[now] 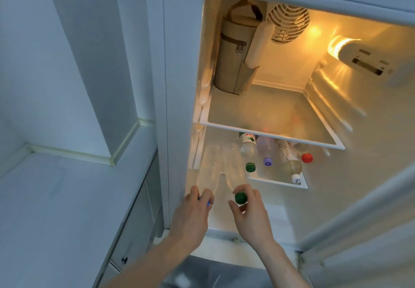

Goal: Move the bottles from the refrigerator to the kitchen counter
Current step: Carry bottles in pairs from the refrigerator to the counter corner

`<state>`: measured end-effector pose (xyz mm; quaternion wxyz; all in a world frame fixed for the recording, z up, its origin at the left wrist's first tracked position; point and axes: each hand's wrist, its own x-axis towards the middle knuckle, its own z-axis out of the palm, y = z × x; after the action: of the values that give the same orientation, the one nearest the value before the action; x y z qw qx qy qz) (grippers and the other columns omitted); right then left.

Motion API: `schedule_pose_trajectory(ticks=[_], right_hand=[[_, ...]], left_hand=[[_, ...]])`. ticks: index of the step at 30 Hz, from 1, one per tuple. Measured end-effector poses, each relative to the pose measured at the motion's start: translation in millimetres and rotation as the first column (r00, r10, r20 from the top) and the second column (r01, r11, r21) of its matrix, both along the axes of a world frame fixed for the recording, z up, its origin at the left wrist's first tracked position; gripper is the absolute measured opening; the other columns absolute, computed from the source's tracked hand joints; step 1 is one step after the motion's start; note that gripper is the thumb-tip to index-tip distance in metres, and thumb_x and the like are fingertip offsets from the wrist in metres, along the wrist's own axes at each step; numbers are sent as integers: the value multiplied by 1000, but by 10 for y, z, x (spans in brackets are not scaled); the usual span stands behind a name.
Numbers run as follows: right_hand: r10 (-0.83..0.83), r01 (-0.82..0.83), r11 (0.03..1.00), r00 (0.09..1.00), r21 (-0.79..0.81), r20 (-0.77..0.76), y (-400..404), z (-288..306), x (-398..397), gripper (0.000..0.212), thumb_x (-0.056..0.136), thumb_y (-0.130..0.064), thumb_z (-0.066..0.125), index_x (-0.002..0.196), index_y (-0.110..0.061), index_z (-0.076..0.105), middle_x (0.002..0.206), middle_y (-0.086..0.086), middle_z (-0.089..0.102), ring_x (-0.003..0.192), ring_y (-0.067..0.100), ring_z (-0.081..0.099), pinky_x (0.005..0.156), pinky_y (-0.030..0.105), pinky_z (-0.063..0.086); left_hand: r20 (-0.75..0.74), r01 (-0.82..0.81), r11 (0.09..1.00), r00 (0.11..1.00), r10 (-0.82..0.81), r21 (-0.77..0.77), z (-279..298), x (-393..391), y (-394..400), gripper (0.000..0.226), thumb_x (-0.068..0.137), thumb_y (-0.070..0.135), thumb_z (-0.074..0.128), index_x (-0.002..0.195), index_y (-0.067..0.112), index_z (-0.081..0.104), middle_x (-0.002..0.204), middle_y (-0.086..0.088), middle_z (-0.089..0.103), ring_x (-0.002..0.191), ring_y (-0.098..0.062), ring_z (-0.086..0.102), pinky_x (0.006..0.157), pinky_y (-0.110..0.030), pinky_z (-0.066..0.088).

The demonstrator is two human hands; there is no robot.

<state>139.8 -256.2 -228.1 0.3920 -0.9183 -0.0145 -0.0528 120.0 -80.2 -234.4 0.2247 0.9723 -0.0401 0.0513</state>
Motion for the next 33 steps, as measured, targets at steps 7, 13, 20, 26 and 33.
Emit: schedule_pose_trajectory(ticks=[7, 13, 20, 26, 33], right_hand=[[-92, 63, 990, 966, 123, 243, -114, 476, -35, 25, 91, -20, 77, 98, -37, 59, 97, -15, 62, 84, 11, 61, 68, 26, 50], [18, -66, 983, 962, 171, 272, -162, 896, 64, 17, 93, -24, 74, 103, -33, 64, 88, -13, 59, 70, 17, 52, 64, 31, 45], [337, -337, 942, 942, -10, 3, -80, 942, 59, 11, 92, -43, 73, 91, -34, 66, 79, -10, 66, 74, 11, 59, 68, 34, 52], [589, -605, 793, 792, -75, -160, 320, 570, -226, 19, 88, -53, 72, 96, -40, 62, 83, -14, 67, 73, 11, 63, 72, 38, 62], [782, -784, 615, 591, 85, -199, 861, 472, -641, 12, 87, -37, 74, 88, -38, 63, 70, -4, 61, 61, 21, 64, 67, 44, 59]], left_hand=[[81, -52, 984, 995, 66, -169, 515, -143, 76, 10, 106, 40, 39, 113, 36, 34, 100, 13, 48, 64, -16, 56, 58, -30, 43], [208, -111, 976, 967, 150, -188, 948, -150, 152, 18, 105, 43, 43, 119, 32, 39, 100, 13, 58, 65, -14, 59, 60, -30, 50], [8, -300, 951, 954, 301, -75, 847, -677, 221, 20, 105, 49, 38, 115, 34, 46, 99, 13, 63, 78, -15, 61, 74, -36, 53], [-94, -489, 866, 872, 480, -110, 641, -1497, 296, 13, 103, 48, 43, 106, 36, 46, 71, 9, 55, 64, -6, 53, 58, -26, 40], [-134, -732, 658, 680, 720, -178, 570, -2493, 381, 9, 102, 44, 49, 106, 38, 45, 61, 7, 52, 58, -11, 51, 54, -26, 35]])
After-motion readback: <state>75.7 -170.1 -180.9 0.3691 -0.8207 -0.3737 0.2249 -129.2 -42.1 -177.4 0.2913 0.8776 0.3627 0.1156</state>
